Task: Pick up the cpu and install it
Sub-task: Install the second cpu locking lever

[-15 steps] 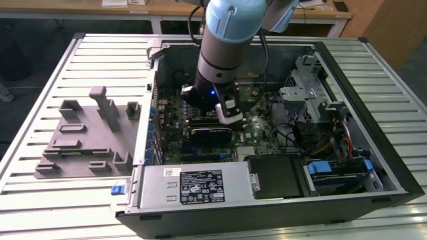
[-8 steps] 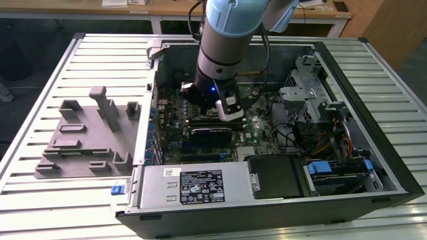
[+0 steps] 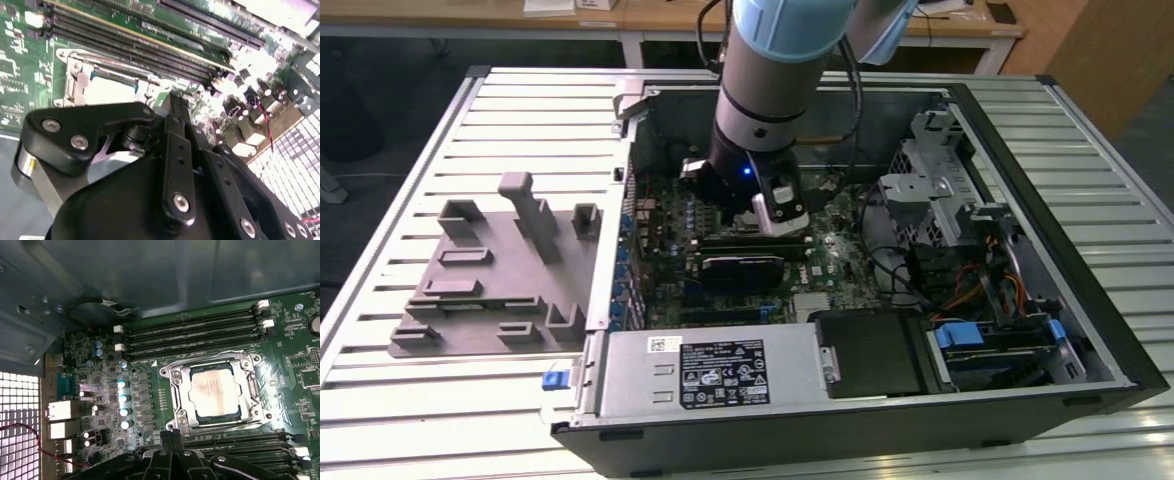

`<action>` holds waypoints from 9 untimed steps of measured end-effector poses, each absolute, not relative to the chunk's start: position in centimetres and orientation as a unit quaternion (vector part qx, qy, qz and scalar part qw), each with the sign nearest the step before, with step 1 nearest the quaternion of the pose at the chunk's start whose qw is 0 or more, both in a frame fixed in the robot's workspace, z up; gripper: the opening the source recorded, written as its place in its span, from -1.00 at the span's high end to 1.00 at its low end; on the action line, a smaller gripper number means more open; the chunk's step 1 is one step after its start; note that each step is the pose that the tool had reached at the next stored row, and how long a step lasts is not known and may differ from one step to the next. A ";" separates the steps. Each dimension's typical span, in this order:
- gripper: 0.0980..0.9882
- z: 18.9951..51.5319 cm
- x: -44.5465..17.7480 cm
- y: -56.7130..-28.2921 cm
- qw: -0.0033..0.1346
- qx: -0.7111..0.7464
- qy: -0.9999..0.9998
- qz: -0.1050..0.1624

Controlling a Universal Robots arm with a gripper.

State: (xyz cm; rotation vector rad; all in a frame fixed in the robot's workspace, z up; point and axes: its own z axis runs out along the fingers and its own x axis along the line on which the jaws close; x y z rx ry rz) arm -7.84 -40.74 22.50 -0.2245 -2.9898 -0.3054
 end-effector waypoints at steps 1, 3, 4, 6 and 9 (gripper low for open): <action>0.98 22.5 -7.9 -40.7 0.055 -0.073 -0.991 -0.101; 0.98 22.5 -7.9 -40.7 0.037 -0.072 -0.992 -0.102; 0.98 22.5 -7.9 -40.7 0.028 -0.071 -0.992 -0.102; 0.98 22.5 -7.9 -40.7 0.011 -0.069 -0.992 -0.103; 0.98 22.4 -7.9 -40.7 -0.004 -0.067 -0.992 -0.102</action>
